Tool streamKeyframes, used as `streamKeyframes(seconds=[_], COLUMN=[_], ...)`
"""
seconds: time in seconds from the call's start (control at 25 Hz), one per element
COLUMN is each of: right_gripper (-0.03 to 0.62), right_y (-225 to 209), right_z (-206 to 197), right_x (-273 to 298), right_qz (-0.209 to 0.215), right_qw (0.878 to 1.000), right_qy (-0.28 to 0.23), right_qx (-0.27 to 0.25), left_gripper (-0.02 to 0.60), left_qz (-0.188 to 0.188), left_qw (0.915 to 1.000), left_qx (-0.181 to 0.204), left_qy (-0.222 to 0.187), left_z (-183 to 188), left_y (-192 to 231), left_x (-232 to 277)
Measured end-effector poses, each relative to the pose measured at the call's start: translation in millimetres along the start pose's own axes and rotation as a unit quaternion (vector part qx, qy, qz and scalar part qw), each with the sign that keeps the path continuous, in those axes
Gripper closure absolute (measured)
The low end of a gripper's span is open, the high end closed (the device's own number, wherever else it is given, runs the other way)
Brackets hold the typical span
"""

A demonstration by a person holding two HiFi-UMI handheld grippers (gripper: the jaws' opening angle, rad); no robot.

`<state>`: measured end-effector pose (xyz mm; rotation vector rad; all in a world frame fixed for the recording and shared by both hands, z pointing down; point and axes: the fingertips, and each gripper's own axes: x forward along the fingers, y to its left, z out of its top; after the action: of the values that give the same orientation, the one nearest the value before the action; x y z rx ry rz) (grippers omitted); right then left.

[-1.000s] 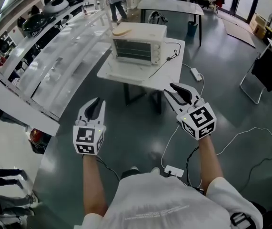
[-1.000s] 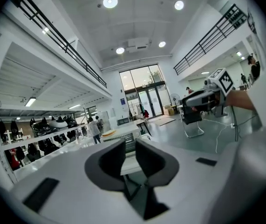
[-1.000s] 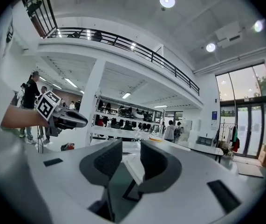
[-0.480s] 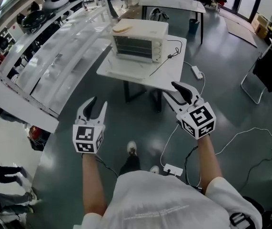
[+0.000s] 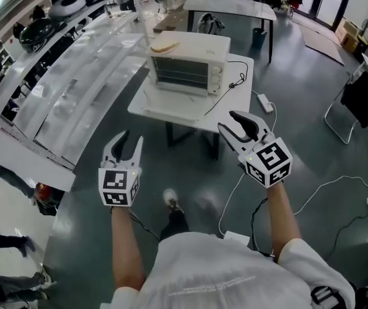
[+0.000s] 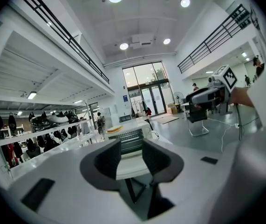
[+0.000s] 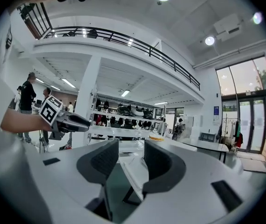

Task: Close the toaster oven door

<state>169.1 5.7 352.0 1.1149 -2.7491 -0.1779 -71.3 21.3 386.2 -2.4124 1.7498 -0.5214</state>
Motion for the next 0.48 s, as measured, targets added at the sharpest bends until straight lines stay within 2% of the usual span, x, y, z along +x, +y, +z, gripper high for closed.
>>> streamKeyframes(seconds=[0.16,0.48], right_gripper=[0.428,0.428], right_y=[-13.7,-33.9], right_z=[11.8,32.7], right_x=[50.5,165.2], right_qz=[-0.003,-0.014], right_qw=[1.000,1.000], right_qy=[-0.009,0.010], right_qx=[0.001,-0.002], left_gripper=[0.439,0.439], left_qz=[-0.010,-0.038], left_qw=[0.9999,0.9993], left_qx=[0.004,0.000], left_qy=[-0.005,0.003], left_z=[1.1,-3.4], left_y=[39.7,136.1], left_x=[40.3,109.8])
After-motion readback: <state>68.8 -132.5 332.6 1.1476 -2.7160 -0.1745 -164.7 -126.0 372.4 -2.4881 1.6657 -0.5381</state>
